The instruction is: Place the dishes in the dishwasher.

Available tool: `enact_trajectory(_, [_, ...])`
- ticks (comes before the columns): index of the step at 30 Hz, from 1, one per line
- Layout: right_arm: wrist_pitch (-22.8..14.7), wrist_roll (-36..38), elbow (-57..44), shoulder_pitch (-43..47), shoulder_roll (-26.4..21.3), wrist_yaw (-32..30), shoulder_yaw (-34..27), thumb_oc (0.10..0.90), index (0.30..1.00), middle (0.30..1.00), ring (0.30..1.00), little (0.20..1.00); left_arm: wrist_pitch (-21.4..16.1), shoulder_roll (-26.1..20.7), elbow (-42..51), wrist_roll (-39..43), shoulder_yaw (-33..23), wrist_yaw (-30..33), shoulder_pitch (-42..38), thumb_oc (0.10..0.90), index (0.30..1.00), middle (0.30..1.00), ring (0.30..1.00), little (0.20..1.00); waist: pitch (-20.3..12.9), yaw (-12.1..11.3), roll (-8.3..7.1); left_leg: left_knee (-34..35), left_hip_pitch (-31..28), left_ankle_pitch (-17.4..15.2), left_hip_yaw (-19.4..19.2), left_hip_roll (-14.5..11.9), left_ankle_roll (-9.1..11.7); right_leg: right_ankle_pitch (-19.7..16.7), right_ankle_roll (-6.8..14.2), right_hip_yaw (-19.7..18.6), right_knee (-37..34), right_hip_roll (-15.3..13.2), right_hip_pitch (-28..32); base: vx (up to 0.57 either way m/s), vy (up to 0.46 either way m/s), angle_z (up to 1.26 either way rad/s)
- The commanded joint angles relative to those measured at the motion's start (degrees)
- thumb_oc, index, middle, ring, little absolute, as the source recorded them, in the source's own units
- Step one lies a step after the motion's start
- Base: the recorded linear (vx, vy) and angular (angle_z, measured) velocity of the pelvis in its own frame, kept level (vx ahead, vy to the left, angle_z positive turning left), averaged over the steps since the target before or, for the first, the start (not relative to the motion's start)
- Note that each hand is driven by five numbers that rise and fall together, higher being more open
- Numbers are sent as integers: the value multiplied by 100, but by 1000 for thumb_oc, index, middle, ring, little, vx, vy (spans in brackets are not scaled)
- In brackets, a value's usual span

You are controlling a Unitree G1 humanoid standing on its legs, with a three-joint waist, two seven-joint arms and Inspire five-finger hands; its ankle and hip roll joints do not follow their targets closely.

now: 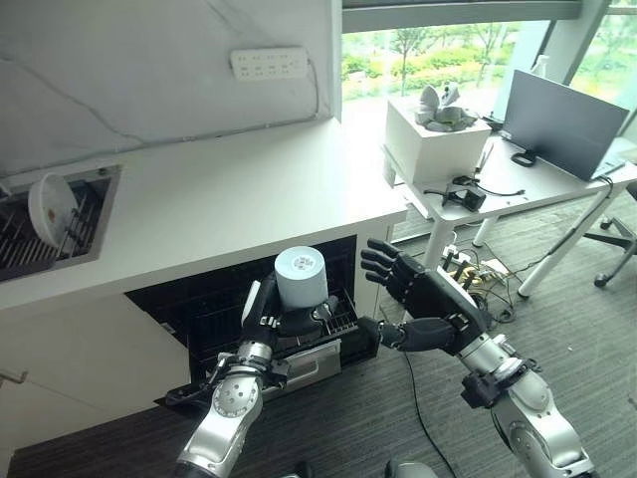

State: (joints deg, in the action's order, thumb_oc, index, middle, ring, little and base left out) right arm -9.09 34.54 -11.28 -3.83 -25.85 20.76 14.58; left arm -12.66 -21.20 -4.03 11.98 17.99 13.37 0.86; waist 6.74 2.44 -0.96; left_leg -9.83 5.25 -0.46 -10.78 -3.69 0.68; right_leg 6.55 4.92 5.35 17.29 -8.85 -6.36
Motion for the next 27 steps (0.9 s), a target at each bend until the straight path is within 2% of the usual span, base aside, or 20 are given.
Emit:
enact_trajectory(1, [-413,493,-375,708,195,-109,-201,800,900,900,900,900,-800,-99,579,-484,-70,311,-706,400,300,300,300,300,-114,-61,-45,-735,-90,-1488,474,-174,150,434,536,190,-10,-346,147,2,-14,14])
enact_trajectory(12, [-159,187,-266,1089,216,-846,181,800,900,900,900,900,-1109,-180,627,-775,142,454,-721,400,300,300,300,300,-98,-279,-59,-735,-34,-1468,655,-99,133,471,511,307,-10,-358,222,-19,-18,18])
enact_trajectory(17, [-136,-74,-234,1243,193,-1002,261,800,900,900,900,900,-1233,-253,747,-976,184,516,-794,400,300,300,300,300,-84,-323,-52,-735,-39,-1472,681,-84,125,478,510,308,-10,-362,241,-9,1,5])
enact_trajectory(27, [120,-18,-21,1539,173,-1073,487,800,900,900,900,900,-1325,-267,613,-1104,399,647,-955,400,300,300,300,300,-75,-411,-83,-735,-58,-1484,720,-59,122,483,519,312,-10,-374,277,-5,3,3])
